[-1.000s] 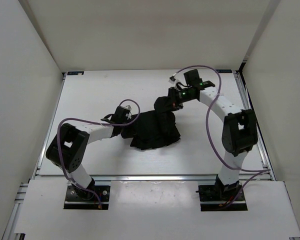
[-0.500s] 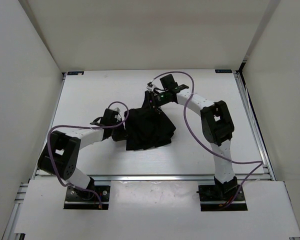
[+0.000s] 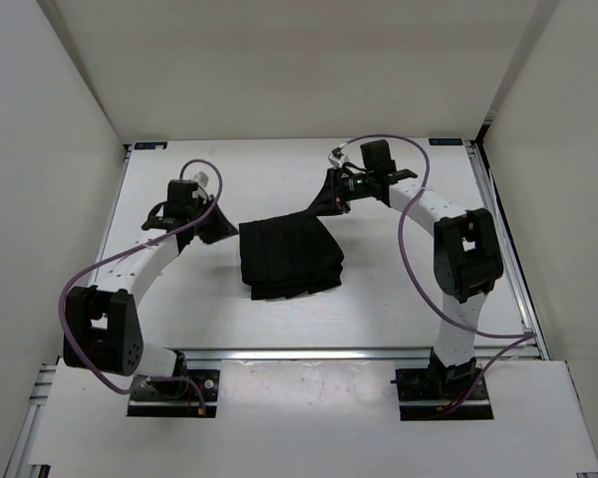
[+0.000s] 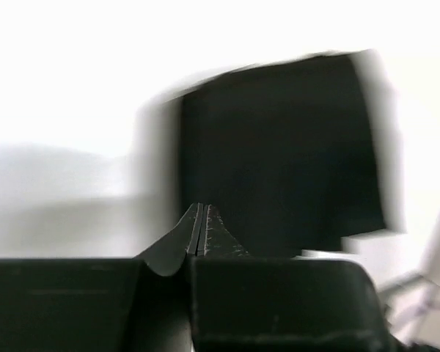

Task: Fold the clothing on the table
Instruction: Fold the skirt

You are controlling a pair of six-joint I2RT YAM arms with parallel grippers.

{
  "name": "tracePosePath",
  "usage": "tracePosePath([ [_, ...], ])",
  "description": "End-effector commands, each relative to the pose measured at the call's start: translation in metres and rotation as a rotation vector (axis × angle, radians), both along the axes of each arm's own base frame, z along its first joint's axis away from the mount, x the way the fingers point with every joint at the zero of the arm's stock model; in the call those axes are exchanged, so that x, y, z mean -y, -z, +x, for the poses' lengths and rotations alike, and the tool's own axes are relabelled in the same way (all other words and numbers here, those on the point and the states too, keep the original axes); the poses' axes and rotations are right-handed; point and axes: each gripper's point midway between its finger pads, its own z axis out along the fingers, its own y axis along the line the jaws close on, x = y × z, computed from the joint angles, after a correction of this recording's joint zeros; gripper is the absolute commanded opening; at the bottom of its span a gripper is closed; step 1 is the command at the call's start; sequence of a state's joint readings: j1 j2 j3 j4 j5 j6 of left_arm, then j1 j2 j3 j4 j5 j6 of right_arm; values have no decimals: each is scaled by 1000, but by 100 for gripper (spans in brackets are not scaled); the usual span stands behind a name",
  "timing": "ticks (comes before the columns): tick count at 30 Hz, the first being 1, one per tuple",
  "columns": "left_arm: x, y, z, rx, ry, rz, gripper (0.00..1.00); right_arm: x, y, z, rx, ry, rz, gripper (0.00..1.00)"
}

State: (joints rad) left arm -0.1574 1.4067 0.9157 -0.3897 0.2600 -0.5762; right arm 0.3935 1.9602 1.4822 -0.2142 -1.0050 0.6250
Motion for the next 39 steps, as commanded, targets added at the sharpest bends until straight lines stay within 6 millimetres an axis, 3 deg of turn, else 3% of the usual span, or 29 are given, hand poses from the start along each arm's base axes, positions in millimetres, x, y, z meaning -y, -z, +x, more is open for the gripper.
tracePosePath([
  [1,54,-69,3,143,176,-203,6,8,12,1,-6,4,-28,18],
  [4,81,-50,-11,93,221,-330,6,8,33,1,-65,2,-60,12],
  [6,85,-14,-33,3,197,-343,4,12,52,-3,-107,23,-100,11],
  [10,71,52,-74,-132,149,-244,3,22,82,-19,-188,42,-139,10],
  [13,60,85,-95,-194,115,-191,4,29,97,-36,-238,50,-180,10],
  [18,59,116,-114,-264,147,-113,5,42,125,-67,-325,57,-262,8],
  [20,61,120,-118,-281,171,-106,4,48,121,-74,-316,61,-262,8],
  [23,65,98,-110,-236,161,-203,5,62,108,-68,-266,106,-284,8],
  [25,64,63,-94,-138,158,-253,5,76,96,-67,-229,139,-325,9],
  [29,48,14,-74,-53,165,-227,8,106,73,-57,-127,215,-417,13],
  [32,26,7,-75,-26,134,-134,9,136,40,-40,-19,342,-412,27],
  [34,16,9,-79,-18,131,-84,11,154,35,-35,15,398,-419,34],
  [37,1,22,-94,-64,142,-31,21,184,41,-32,21,460,-474,46],
  [39,-4,24,-102,-60,141,-34,26,195,50,-40,8,458,-509,54],
])
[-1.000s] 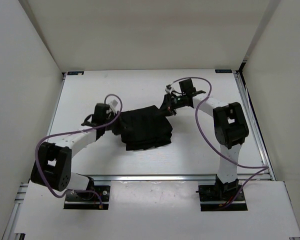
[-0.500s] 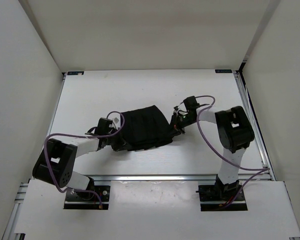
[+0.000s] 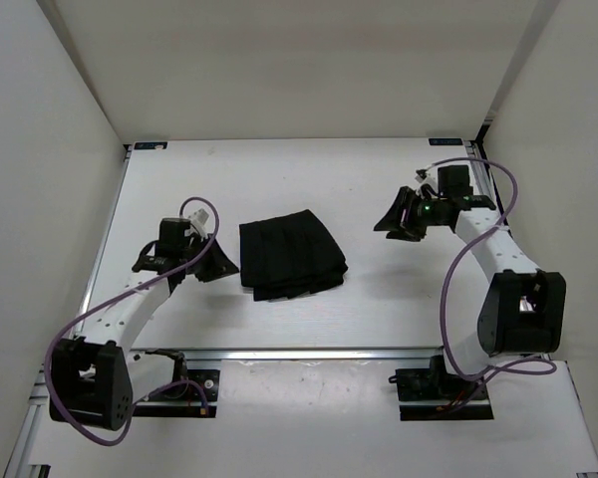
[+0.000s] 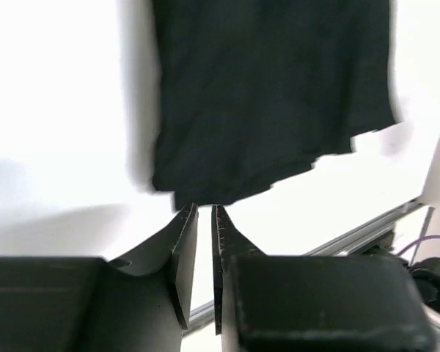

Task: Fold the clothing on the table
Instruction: Fold the skirt

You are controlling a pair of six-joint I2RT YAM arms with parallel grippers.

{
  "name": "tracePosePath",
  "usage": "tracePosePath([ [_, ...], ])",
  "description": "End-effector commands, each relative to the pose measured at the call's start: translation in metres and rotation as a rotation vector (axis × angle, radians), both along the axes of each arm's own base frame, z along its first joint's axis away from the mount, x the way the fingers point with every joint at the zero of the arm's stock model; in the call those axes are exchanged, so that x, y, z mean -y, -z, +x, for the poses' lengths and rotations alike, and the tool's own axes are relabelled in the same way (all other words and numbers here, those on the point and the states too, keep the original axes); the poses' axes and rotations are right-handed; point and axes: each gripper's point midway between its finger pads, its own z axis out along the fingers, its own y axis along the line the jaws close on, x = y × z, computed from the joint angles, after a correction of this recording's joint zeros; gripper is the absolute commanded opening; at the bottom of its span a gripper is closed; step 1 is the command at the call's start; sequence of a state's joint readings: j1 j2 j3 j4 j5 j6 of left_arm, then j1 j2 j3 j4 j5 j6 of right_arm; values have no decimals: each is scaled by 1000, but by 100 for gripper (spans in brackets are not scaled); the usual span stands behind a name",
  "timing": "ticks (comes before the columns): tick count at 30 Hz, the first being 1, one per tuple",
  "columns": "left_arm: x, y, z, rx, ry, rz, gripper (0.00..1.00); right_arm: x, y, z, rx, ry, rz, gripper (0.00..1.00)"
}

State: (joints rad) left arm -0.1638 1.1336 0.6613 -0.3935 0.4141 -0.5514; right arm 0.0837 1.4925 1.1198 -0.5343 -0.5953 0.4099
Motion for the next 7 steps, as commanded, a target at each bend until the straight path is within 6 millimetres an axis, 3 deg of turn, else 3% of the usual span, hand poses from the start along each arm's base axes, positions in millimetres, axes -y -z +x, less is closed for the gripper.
tracePosePath([
  [1,-19,19,-28,-70,8,59,25,23,29,-17,-81,19,-95,56],
  [4,-23,27,-39,-99,2,41,18,21,34,-26,-89,-2,-79,61],
  [7,-27,32,-40,-117,6,60,18,14,46,-35,-132,-6,-48,63],
])
